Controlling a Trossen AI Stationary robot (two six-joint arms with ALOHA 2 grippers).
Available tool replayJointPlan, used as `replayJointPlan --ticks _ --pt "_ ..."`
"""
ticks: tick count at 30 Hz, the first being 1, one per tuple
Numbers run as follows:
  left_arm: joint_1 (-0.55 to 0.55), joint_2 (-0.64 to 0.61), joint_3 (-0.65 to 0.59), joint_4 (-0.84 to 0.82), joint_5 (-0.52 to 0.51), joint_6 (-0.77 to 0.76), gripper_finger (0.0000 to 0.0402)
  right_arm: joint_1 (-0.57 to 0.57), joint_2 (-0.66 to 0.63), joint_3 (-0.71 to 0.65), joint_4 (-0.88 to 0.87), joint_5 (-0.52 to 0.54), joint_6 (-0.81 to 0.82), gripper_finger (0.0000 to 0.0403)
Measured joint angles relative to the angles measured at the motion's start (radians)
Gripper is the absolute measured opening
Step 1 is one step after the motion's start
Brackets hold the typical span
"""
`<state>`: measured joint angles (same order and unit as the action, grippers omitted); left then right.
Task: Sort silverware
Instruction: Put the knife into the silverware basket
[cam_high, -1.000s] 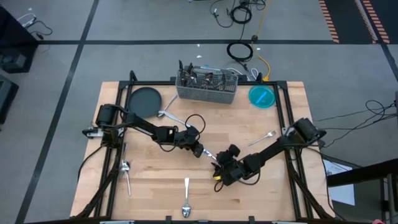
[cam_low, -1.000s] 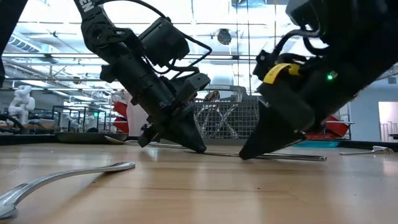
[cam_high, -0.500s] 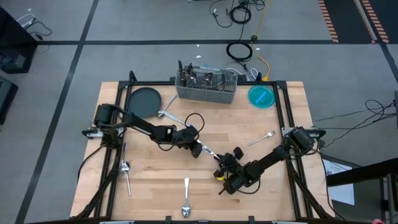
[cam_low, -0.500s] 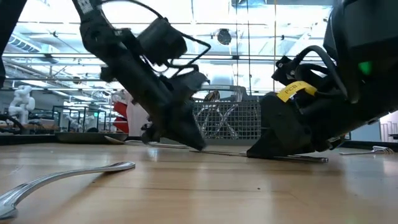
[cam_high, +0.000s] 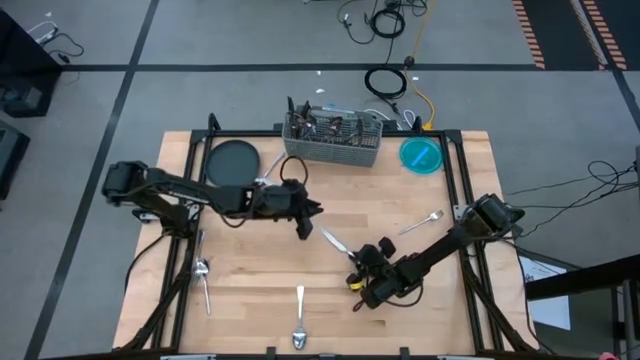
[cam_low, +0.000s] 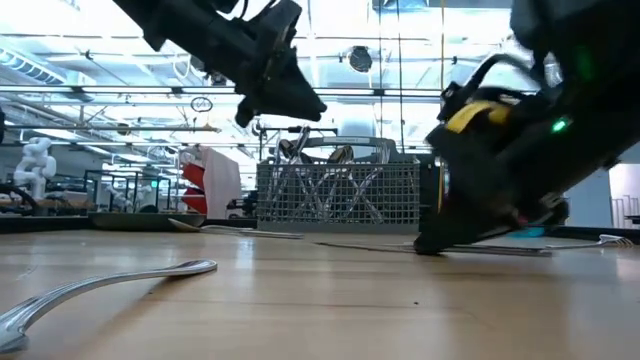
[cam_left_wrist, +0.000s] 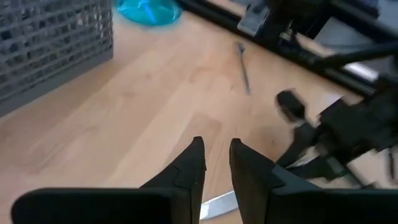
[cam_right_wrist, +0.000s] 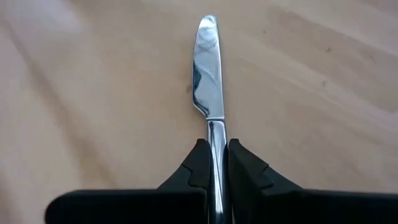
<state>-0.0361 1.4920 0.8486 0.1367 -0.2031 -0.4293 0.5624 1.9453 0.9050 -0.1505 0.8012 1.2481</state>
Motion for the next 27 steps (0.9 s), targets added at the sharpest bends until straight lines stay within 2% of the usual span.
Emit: replayJointPlan --ticks 3,8,15,21,27 --pt "-0.004 -0.013 0.0 -0.037 -0.029 0.001 0.0081 -0.004 -0.047 0.0 -0.001 -0.019 -0.053 0.0014" --pt "-0.006 -0.013 0.0 -0.055 -0.038 -0.004 0.0082 -0.012 -0.101 0.002 0.006 0.034 -0.105 0.0014" --pt "-0.019 -0.038 0.001 -0.054 -0.045 0.137 0.0082 -0.044 -0.164 0.004 -0.009 0.119 -0.149 0.0014" --pt "-0.019 -0.208 0.002 -0.038 -0.112 0.199 0.0082 -0.142 -0.233 0.004 0.007 0.134 -0.302 0.0014" --pt "-0.019 -0.439 0.003 -0.034 -0.187 0.259 0.0082 -0.246 -0.389 0.005 0.013 0.137 -0.59 0.0014"
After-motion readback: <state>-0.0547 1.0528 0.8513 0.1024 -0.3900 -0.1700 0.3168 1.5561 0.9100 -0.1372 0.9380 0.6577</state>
